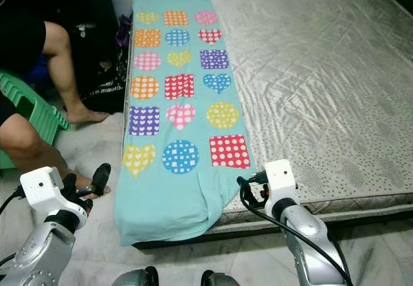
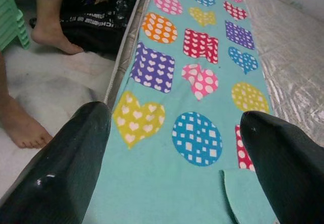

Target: Clean up the room

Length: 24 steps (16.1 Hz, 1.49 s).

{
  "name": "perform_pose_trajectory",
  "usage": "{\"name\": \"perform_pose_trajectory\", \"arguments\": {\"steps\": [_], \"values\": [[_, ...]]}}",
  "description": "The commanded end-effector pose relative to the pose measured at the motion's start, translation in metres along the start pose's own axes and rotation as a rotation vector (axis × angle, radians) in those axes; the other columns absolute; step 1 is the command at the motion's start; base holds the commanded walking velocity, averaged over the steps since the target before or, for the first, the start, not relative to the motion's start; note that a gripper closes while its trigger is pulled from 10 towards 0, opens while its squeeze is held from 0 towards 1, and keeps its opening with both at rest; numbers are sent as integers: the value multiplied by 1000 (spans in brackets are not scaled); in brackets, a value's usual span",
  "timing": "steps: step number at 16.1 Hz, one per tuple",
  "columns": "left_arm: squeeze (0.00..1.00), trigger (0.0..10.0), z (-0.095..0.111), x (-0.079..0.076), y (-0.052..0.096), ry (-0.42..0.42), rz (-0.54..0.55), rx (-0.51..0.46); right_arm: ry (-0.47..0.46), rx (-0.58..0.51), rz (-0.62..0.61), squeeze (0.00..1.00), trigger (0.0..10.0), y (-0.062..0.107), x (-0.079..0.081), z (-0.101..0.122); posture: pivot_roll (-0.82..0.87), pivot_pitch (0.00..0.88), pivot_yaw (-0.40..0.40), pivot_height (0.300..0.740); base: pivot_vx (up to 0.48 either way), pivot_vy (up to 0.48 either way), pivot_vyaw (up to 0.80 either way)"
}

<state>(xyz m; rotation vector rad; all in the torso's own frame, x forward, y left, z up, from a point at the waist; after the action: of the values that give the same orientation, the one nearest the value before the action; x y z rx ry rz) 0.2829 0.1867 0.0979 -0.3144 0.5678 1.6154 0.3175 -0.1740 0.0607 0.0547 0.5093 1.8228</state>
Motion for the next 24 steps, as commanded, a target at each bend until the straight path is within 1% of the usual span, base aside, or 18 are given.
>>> {"name": "perform_pose_trajectory", "arguments": {"steps": [1,6,11,13,14,17,21,24], "values": [[0,10000,-2,2,1,-2,14,9,5,1,0,0,10000,1,-1,2,-17,214,-14,736,0,0,0],[0,10000,-1,0,-2,6,14,-3,20,-18,7,0,10000,0,-2,7,-21,206,-20,676,0,0,0],[0,10000,5,2,-3,-8,37,-35,34,-36,13,0,10000,-2,-3,11,-22,201,-27,611,0,0,0],[0,10000,7,3,-3,-13,47,-48,45,-46,13,0,10000,-3,-4,13,-24,201,-28,611,0,0,0],[0,10000,10,6,-3,-19,67,-64,60,-48,16,0,10000,-3,-6,13,-25,200,-30,611,0,0,0],[0,10000,11,9,-3,-22,81,-72,77,-61,29,0,10000,-3,-5,16,-27,199,-32,611,0,0,0],[0,10000,11,9,-4,-24,87,-78,86,-68,32,0,10000,-4,-6,17,-30,198,-33,611,0,0,0],[0,10000,14,7,-3,-16,70,-92,91,-76,35,0,10000,-5,-6,17,-28,197,-35,611,0,0,0]]}}
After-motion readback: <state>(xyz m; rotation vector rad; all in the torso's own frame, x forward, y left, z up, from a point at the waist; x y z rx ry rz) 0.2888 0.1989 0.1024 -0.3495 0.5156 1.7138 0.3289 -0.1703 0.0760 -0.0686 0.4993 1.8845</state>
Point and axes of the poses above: a point about 5 cm out from each wrist's last joint towards the gripper, its own y axis pointing back from the gripper into the wrist, its own z axis along the axis of the wrist's last joint, x = y × z, the point moved 6 cm from there along -y, pointing out of the wrist towards the gripper, and after that the axes turned 10 degrees about y, right-handed, at the moved point
